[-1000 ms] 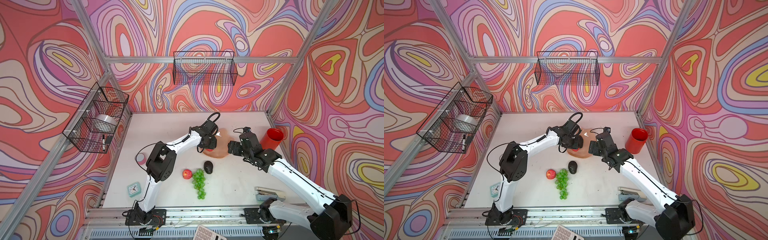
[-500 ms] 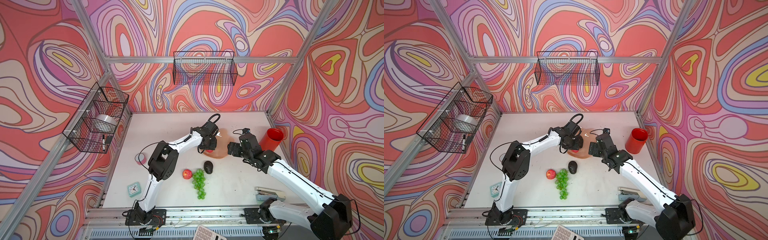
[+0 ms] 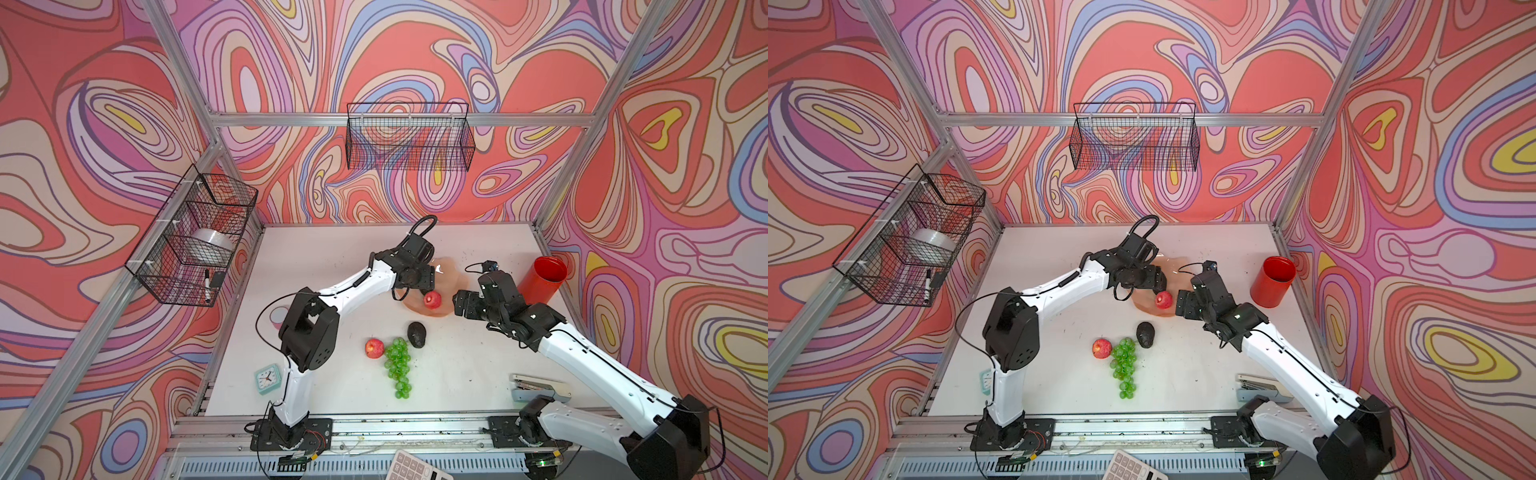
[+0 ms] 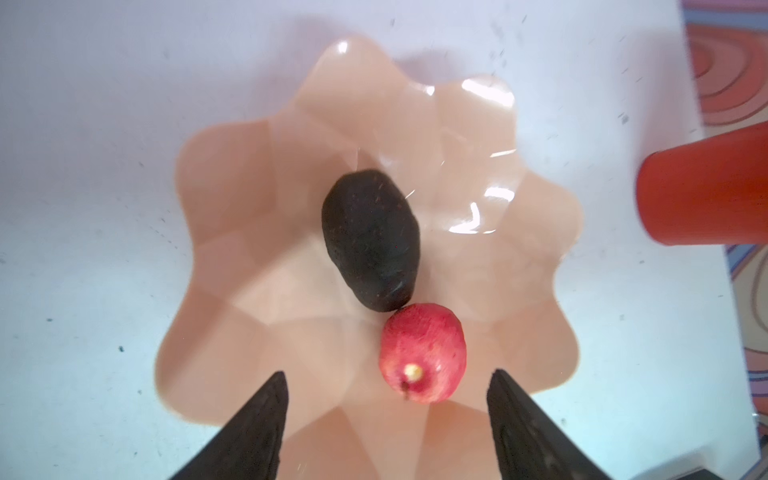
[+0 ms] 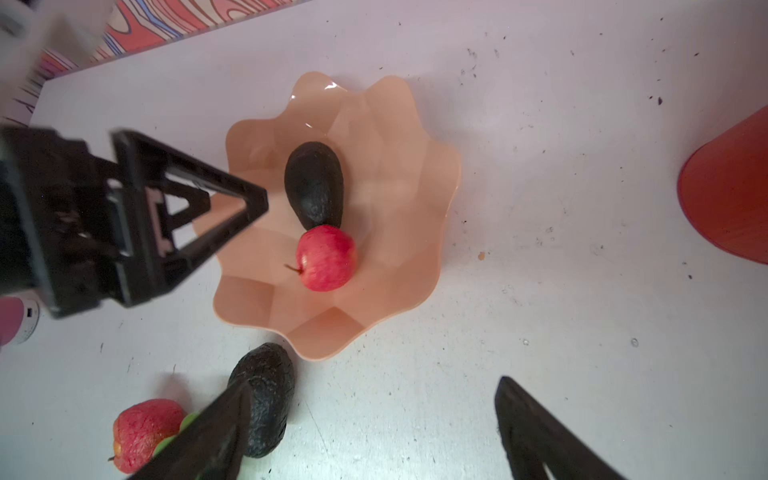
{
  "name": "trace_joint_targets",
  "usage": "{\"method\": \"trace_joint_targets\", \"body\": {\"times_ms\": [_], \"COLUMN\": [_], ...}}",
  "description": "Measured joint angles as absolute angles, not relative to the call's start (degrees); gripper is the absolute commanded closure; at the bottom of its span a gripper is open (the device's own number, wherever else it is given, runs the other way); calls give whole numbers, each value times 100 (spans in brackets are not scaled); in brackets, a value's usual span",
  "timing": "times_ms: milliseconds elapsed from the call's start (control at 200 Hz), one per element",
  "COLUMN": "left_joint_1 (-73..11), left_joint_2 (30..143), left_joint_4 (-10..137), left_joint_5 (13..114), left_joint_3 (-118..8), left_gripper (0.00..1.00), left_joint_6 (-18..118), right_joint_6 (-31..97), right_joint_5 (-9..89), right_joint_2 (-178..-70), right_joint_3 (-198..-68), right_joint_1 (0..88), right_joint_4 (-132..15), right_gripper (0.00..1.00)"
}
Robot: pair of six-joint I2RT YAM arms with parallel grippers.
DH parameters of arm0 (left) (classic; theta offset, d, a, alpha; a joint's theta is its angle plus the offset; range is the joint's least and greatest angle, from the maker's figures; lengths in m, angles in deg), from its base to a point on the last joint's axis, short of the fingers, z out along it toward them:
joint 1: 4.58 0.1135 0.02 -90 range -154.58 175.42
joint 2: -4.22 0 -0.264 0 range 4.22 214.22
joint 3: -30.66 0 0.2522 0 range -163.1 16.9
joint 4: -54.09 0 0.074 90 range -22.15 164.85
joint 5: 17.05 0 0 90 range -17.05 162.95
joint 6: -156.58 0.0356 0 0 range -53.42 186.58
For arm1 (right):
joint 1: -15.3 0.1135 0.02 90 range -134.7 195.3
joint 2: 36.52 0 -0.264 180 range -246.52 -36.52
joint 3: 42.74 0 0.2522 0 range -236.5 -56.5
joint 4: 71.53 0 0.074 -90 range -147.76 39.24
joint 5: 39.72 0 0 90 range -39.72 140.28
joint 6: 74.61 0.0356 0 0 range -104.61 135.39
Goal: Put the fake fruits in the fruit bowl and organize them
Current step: 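Grasp the second dark avocado with the right gripper while the left arm withdraws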
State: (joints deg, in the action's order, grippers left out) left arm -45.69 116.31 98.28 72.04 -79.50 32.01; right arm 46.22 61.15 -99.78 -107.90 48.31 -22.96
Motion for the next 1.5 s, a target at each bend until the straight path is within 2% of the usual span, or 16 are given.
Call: {"method": "trace_joint_targets", "body": {"times_ms": [125,320,621,866,1016,1177,1257,1497], "left_joint_1": [-4313,-3557,-2658,-2254,-2190,-2145,-2136,-2090], "left_joint_2": [10622,9068,7455,7061,7017,7006,7006,6912], "left_joint_4": [9411,8867,8725,8742,8755,8779,8786,8775], "left_joint_5": [7532,8291,8988,9060,9056,9045,9043,9038], "left_joint_3": [-7198,-5710,-4149,-3659,-3603,-3574,-3568,-3445], "left_gripper": [18,14,9,8,8,8,8,7], "left_joint_6": [3206,3232,3201,3096,3092,3077,3077,3072], "right_joint_6": [4917,5441,5795,5833,5852,5870,5927,5865], "right_joint_5": [6203,6299,6439,6535,6605,6708,6793,7186], "right_joint_2": [-10258,-11530,-12754,-13420,-13506,-13510,-13425,-11958], "right_joint_3": [-10790,-10866,-11264,-11555,-11555,-11555,-11493,-11528], "right_joint_1": [5679,6665,6731,6731,6731,6731,6731,6731], "right_joint_4": [-2261,-2405,-2777,-3030,-3072,-3111,-3115,-2204], "right_gripper": [6,6,9,25,33,49,53,58]}}
